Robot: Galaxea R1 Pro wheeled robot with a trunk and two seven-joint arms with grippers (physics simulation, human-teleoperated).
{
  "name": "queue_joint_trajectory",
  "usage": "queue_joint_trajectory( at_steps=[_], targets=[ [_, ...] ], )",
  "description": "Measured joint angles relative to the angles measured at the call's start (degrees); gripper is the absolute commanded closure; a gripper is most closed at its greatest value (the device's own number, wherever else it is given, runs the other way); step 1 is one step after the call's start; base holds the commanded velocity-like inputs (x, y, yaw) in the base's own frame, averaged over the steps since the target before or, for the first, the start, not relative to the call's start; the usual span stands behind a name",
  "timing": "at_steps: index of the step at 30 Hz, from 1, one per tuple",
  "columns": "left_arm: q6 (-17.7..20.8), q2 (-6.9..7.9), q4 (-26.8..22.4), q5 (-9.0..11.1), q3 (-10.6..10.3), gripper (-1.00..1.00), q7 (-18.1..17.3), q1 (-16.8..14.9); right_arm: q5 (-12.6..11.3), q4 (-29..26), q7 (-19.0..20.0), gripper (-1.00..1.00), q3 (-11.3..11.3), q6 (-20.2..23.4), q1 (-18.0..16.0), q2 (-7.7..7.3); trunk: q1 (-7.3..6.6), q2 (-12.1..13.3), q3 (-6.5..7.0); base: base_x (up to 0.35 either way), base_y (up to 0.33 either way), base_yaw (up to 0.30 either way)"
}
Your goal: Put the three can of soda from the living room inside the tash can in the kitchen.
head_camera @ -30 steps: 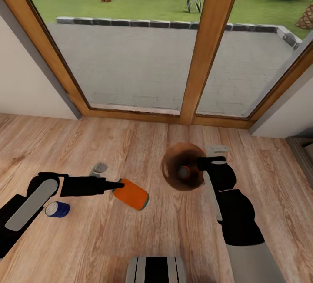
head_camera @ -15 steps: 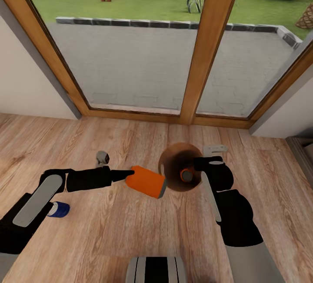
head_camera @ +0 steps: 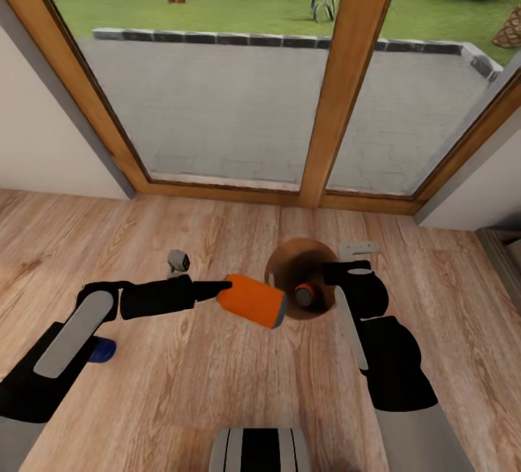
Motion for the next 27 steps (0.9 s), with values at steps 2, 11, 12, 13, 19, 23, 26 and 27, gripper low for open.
queue_joint_trajectory(
  at_steps=[2, 11, 12, 13, 19, 23, 26, 27],
  targets=[
    [0.0, -2.98, 0.03, -0.09, 0.0, 1.0, 0.76, -0.01, -0.25, 0.0, 0.02, 1.0, 0.01, -0.01, 0.0, 0.01, 0.0, 0.0, 0.0, 0.0, 0.0, 0.0],
    [-0.04, -12.61, 0.04, 0.01, 2.06, 1.0, 9.0, 0.04, -0.09, 0.0, 0.0, 1.0, 0.0, 0.0, 0.0, -0.05, 0.0, 0.0, 0.0, 0.0, 0.0, 0.0],
    [-0.05, -13.14, 0.04, -0.12, 2.46, 1.0, 9.59, 0.04, -0.19, 0.0, 0.01, 1.0, 0.0, 0.0, 0.0, -0.04, 0.0, 0.0, 0.0, 0.0, 0.0, 0.0],
    [-0.08, -13.86, 0.05, -0.3, 2.92, 1.0, 11.24, 0.01, -0.3, 0.0, 0.02, 1.0, 0.01, -0.02, 0.0, -0.05, 0.0, 0.0, 0.0, 0.0, 0.0, 0.0],
    [-0.24, -17.49, 0.04, -0.43, 3.4, 1.0, 20.17, -0.19, -0.05, 0.0, 0.0, 1.0, 0.0, 0.0, 0.0, -0.08, 0.0, 0.0, 0.0, 0.0, 0.0, 0.0],
    [-0.33, -21.18, 0.04, -0.82, 3.43, 1.0, 29.0, -0.48, -0.26, 0.0, 0.01, 1.0, 0.01, -0.01, 0.0, -0.08, 0.0, 0.0, 0.0, 0.0, 0.0, 0.0],
    [-0.39, -24.39, 0.03, -0.95, 3.43, 1.0, 36.29, -0.54, -0.26, 0.0, 0.02, 1.0, 0.01, -0.01, 0.0, -0.13, 0.0, 0.0, 0.0, 0.0, 0.0, 0.0],
    [-0.39, -24.8, 0.02, -0.97, 3.43, 1.0, 37.12, -0.55, -0.13, 0.0, 0.02, 1.0, 0.0, 0.0, 0.0, -0.14, 0.0, 0.0, 0.0, 0.0, 0.0, 0.0]
  ],
)
